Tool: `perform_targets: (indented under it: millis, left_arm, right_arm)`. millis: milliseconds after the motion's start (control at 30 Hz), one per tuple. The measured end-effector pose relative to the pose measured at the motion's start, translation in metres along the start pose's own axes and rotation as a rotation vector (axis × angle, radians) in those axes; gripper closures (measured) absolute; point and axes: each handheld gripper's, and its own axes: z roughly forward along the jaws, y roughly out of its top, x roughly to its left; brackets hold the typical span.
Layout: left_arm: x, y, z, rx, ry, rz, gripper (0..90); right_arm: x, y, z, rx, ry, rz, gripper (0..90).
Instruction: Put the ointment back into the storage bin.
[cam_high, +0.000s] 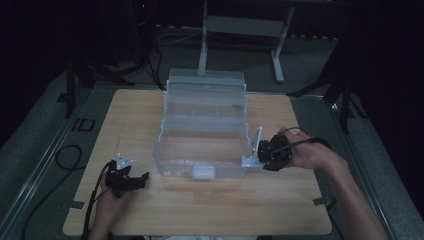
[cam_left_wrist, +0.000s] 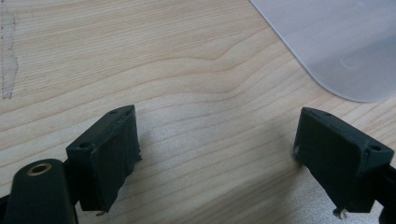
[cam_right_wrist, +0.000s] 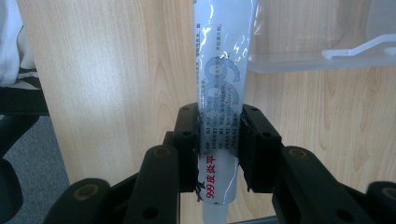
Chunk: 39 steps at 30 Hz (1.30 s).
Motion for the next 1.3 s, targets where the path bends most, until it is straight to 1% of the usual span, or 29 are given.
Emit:
perform_targets:
  millis: [467,1300]
  left_arm:
    - [0.000,0.000,0.000,0.000,0.000,-0.001,14.4]
    - [0.000,0.000,0.000,0.000,0.000,0.000,14.4]
  right_arm:
    - [-0.008,0.008,-0.001,-0.015,-0.001,-0.005,70.2]
    - [-0.020,0.024,-0.002,-0.016,-0.006,-0.019,70.2]
